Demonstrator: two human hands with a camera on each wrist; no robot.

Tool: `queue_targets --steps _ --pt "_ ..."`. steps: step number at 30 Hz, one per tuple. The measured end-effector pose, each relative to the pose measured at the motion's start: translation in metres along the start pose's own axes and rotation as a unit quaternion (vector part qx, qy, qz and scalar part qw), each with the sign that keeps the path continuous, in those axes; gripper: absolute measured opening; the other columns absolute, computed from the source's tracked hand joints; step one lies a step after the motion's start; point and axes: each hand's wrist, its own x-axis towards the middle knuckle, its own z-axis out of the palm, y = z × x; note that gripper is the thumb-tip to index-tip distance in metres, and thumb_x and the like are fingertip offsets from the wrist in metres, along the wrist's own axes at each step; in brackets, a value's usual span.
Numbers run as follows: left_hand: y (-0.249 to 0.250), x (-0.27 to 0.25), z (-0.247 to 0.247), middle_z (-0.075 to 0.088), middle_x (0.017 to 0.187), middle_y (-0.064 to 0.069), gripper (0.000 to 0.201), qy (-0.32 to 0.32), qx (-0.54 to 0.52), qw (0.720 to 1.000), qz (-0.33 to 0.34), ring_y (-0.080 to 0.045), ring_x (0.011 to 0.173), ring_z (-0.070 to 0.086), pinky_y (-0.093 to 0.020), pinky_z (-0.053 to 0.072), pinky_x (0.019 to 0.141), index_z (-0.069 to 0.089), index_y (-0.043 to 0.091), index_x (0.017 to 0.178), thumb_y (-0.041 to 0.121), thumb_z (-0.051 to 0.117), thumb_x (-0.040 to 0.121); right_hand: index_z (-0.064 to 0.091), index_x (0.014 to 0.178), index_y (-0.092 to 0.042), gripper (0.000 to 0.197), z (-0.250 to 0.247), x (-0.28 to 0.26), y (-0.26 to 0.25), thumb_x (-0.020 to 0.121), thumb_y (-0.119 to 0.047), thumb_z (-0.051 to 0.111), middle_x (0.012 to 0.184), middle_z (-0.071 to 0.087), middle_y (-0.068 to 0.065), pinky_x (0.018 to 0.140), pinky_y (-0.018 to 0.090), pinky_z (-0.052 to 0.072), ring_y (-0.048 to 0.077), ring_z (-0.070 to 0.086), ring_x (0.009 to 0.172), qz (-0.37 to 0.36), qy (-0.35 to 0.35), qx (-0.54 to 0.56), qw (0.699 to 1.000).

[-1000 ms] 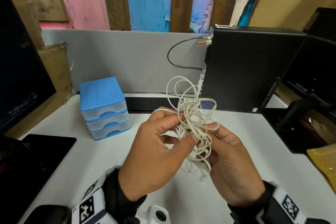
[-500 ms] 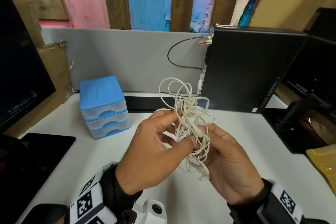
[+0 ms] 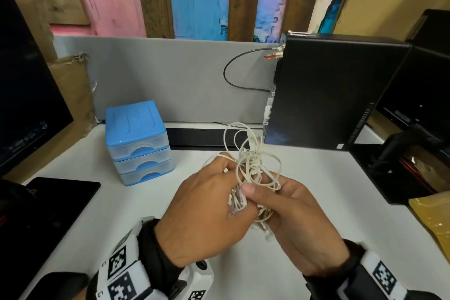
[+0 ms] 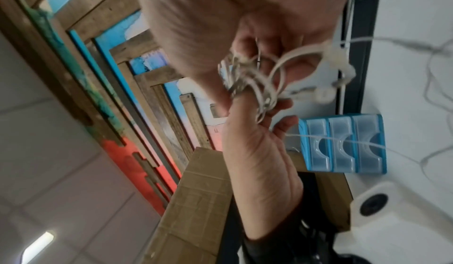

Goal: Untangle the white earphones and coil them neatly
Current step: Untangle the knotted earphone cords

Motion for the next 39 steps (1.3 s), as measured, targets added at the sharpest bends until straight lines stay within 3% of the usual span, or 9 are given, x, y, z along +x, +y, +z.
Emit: queue_targets --steps 4,8,13,16,19,23,29,35,39 --pt "0.0 0.0 -0.002 0.057 0.096 0.02 0.033 0.123 -0.014 0.992 0.0 -0.003 0.084 0.061 -0.029 0.053 0.068 0.067 0.04 0.109 0.044 0.071 0.077 0.072 0.111 -0.003 0.03 -0.001 0.002 -0.002 0.083 -0.013 0.068 0.111 0.073 0.018 0.089 0.041 0.05 0.031 0.068 0.1 -0.01 0.054 0.051 0.997" --pt "0.001 0.0 -0.002 0.065 0.094 0.014 0.013 0.224 0.034 0.971 0.081 -0.009 0.082 0.062 -0.035 0.052 0.065 0.075 0.027 0.095 0.031 0.077 0.082 0.075 0.093 -0.013 0.015 -0.001 0.001 -0.007 0.083 -0.016 0.065 0.093 0.076 0.008 0.062 0.024 0.053 0.014 0.069 0.074 -0.062 0.094 0.01 0.994" --pt "-0.005 0.002 0.007 0.067 0.089 0.012 0.008 0.233 0.091 0.96 0.124 -0.014 0.078 0.059 -0.037 0.049 0.067 0.077 0.025 0.092 0.03 0.072 0.089 0.065 0.112 -0.012 0.019 0.004 -0.003 -0.006 0.094 -0.008 0.059 0.1 0.077 0.004 0.063 0.026 0.055 0.018 0.073 0.081 -0.106 0.141 -0.064 0.982" --pt "-0.006 0.005 0.006 0.07 0.082 0.014 0.009 0.241 -0.083 0.964 0.074 -0.009 0.076 0.064 -0.023 0.049 0.07 0.077 0.024 0.088 0.022 0.071 0.093 0.056 0.116 -0.004 0.025 0.0 0.0 -0.008 0.092 -0.004 0.061 0.095 0.076 0.012 0.06 0.034 0.051 0.023 0.069 0.074 -0.084 0.163 -0.018 0.983" --pt "-0.005 0.01 0.009 0.075 0.081 0.003 0.009 0.201 -0.351 0.912 -0.072 -0.012 0.075 0.07 -0.025 0.056 0.067 0.074 0.022 0.083 0.024 0.067 0.087 0.05 0.121 -0.004 0.034 -0.008 0.006 -0.01 0.09 0.001 0.062 0.092 0.073 0.021 0.06 0.037 0.046 0.028 0.062 0.074 -0.032 0.169 0.018 0.985" --pt "-0.008 0.011 0.016 0.074 0.084 -0.004 0.01 0.176 -0.365 0.911 -0.073 -0.019 0.076 0.071 -0.035 0.059 0.067 0.069 0.02 0.085 0.024 0.065 0.093 0.047 0.127 -0.022 0.047 -0.013 0.01 -0.005 0.089 -0.002 0.066 0.088 0.068 0.014 0.062 0.033 0.05 0.019 0.063 0.073 0.001 0.129 -0.087 0.988" --pt "-0.015 0.01 0.018 0.071 0.086 0.003 0.012 0.137 -0.31 0.94 -0.041 -0.018 0.076 0.069 -0.039 0.058 0.069 0.067 0.023 0.087 0.02 0.061 0.097 0.052 0.13 -0.04 0.054 -0.024 0.004 -0.007 0.08 -0.036 0.072 0.128 0.044 -0.018 0.096 0.015 0.041 0.002 0.042 0.127 -0.201 0.135 -0.494 0.835" --pt "-0.012 0.01 0.017 0.07 0.085 0.001 0.012 0.132 -0.33 0.934 -0.048 -0.024 0.075 0.069 -0.047 0.058 0.071 0.067 0.023 0.086 0.021 0.062 0.097 0.056 0.11 -0.015 0.038 -0.018 -0.001 -0.008 0.077 -0.025 0.072 0.11 0.053 -0.007 0.089 0.02 0.04 0.014 0.055 0.107 -0.373 0.198 -0.46 0.781" --pt "-0.009 0.01 0.016 0.07 0.083 0.0 0.014 0.127 -0.352 0.926 -0.048 -0.028 0.072 0.069 -0.045 0.059 0.07 0.067 0.022 0.084 0.017 0.061 0.096 0.065 0.103 -0.022 0.024 -0.015 0.0 -0.004 0.083 -0.033 0.07 0.1 0.06 -0.014 0.085 0.036 0.046 0.011 0.057 0.099 -0.375 0.166 -0.491 0.769"
